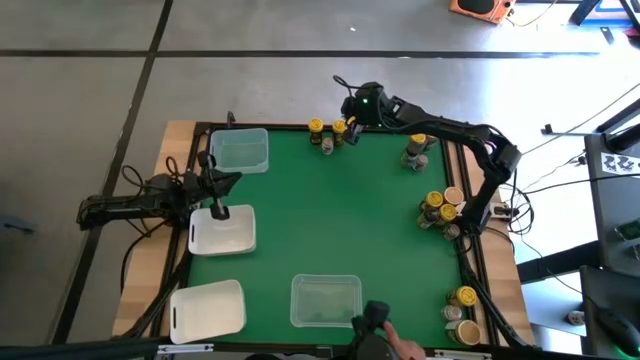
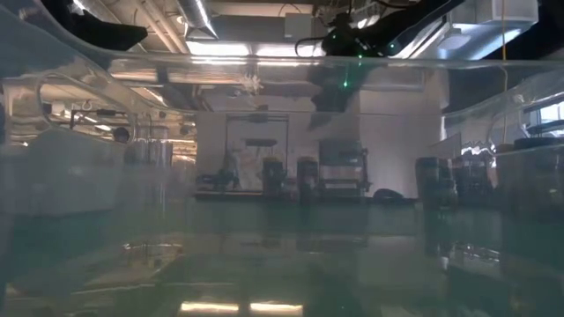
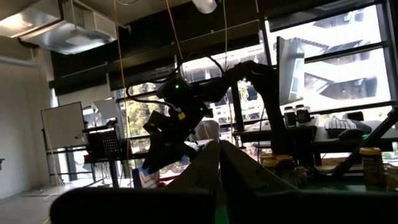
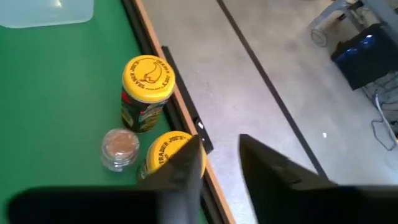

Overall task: Sort spices by type
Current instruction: Put the yellow spice bottle into the top transparent bin

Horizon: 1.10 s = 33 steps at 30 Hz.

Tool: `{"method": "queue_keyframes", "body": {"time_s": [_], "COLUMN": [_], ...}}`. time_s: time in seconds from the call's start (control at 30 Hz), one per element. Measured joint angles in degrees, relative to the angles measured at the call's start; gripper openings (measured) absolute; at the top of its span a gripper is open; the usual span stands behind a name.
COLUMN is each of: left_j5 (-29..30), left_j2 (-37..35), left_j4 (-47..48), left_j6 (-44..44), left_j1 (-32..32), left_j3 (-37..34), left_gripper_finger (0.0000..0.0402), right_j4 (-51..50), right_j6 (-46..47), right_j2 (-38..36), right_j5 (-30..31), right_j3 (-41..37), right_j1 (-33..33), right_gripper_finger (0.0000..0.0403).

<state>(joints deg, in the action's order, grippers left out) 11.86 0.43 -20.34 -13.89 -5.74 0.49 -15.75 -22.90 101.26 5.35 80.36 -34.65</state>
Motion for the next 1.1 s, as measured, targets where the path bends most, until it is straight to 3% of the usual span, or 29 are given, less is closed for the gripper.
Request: {"method": "queue_keyframes", "body": {"time_s": [0.23, 0.43, 0.7, 1.1], "left_j5": [0.00, 0.00, 0.00, 0.00], "left_j2": [0.00, 0.00, 0.00, 0.00], "left_j4": [0.00, 0.14, 0.46, 0.50], "left_j6": [-0.99, -1.07, -0.98, -1.05], "left_j1": [0.01, 0.00, 0.01, 0.02], "left_j3": [0.00, 0.00, 0.00, 0.00], "left_gripper_finger": [0.0010, 0.0010, 0.0010, 0.0010], "right_j4": [-0.45, -0.20, 1.23, 2.80], "right_j6": [3.30, 6.02, 5.20, 3.04], "right_j2": [0.03, 1.32, 5.70, 7.52], "right_j5": [-2.12, -9.63, -16.21, -15.80], "right_j3": [0.00, 0.00, -0.02, -0.04], "right_j1": [-1.32, -4.23, -5.16, -5.14], "right_gripper_finger": [0.0258, 0.0324, 0.0344, 0.0344]}}
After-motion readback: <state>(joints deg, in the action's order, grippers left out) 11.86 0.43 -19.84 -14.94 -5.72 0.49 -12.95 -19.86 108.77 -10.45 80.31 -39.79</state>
